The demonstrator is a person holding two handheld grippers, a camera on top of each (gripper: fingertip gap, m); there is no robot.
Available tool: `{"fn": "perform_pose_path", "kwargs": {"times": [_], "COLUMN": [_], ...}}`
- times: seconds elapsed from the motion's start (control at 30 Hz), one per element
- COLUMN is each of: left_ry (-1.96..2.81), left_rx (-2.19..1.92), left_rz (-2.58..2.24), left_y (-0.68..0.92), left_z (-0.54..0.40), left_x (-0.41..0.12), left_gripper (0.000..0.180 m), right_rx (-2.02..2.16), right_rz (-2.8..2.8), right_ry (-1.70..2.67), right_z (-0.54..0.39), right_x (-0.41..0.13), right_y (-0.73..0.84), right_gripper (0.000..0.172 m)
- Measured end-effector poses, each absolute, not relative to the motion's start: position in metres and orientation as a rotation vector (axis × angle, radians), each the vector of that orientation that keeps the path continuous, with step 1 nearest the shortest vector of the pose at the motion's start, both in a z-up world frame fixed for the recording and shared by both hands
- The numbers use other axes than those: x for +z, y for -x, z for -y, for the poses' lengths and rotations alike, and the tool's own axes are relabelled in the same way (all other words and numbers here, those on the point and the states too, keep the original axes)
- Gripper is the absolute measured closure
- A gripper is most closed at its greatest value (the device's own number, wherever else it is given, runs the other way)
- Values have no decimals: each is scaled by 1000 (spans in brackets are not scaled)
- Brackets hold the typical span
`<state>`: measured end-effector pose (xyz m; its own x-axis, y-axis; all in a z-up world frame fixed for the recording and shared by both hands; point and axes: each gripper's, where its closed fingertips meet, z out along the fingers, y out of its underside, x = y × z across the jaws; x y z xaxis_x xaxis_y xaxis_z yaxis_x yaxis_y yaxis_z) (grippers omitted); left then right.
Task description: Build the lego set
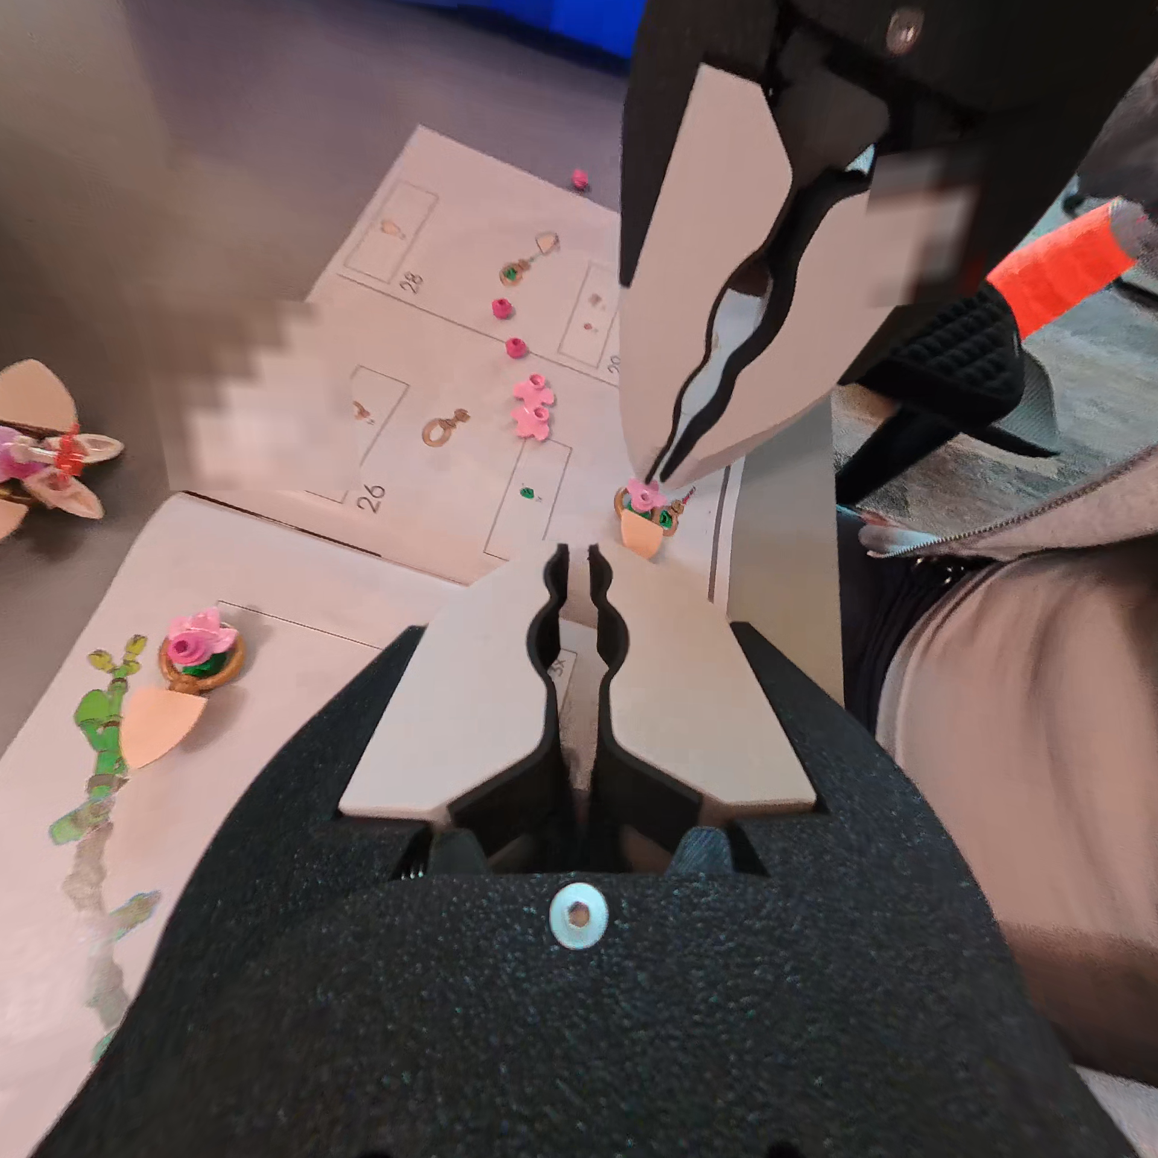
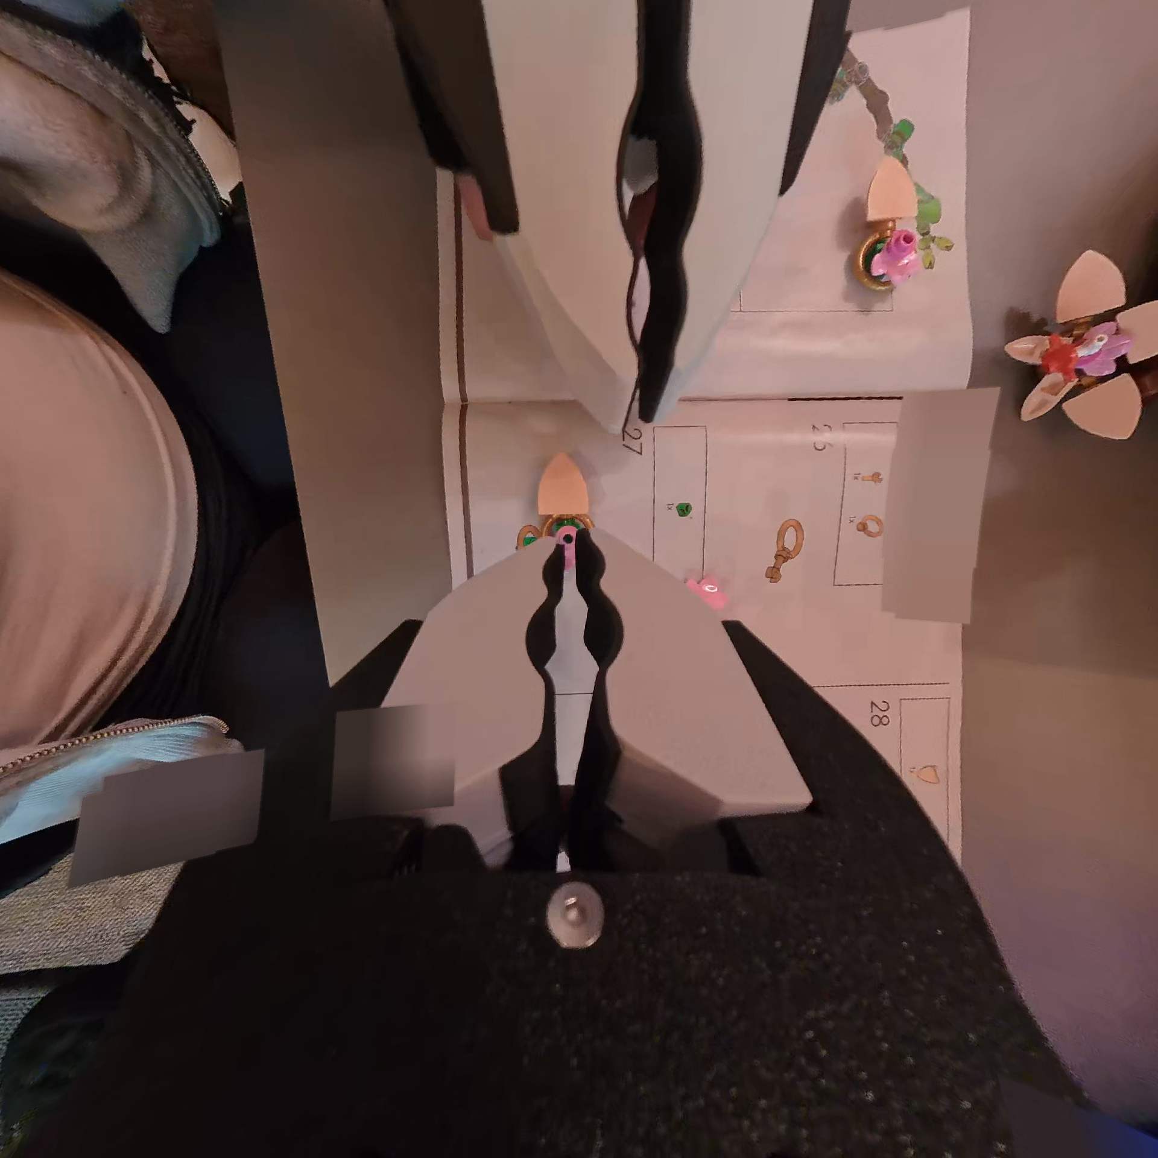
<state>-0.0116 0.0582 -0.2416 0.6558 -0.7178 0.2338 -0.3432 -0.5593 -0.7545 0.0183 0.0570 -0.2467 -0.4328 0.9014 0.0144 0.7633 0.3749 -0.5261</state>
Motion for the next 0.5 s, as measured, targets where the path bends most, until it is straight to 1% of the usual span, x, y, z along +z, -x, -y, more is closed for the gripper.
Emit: {"fn": "perform_pose_path", "kwargs": {"times": [0.23, 0.5], "left_ry": [2228, 2234], "left_rx": [-730, -734], "left_rz": [-912, -923], "left_y": [4, 0], "left_z": [-47, -47], "left_x": [-254, -257], "left_gripper": [174, 174], "right_rx": [616, 547], "right_rz": [2382, 2440], "right_ry": [1493, 1500], "right_z": [-55, -55], "right_x": [-253, -258], "right_y": [-17, -17], "right_gripper": [169, 170]}}
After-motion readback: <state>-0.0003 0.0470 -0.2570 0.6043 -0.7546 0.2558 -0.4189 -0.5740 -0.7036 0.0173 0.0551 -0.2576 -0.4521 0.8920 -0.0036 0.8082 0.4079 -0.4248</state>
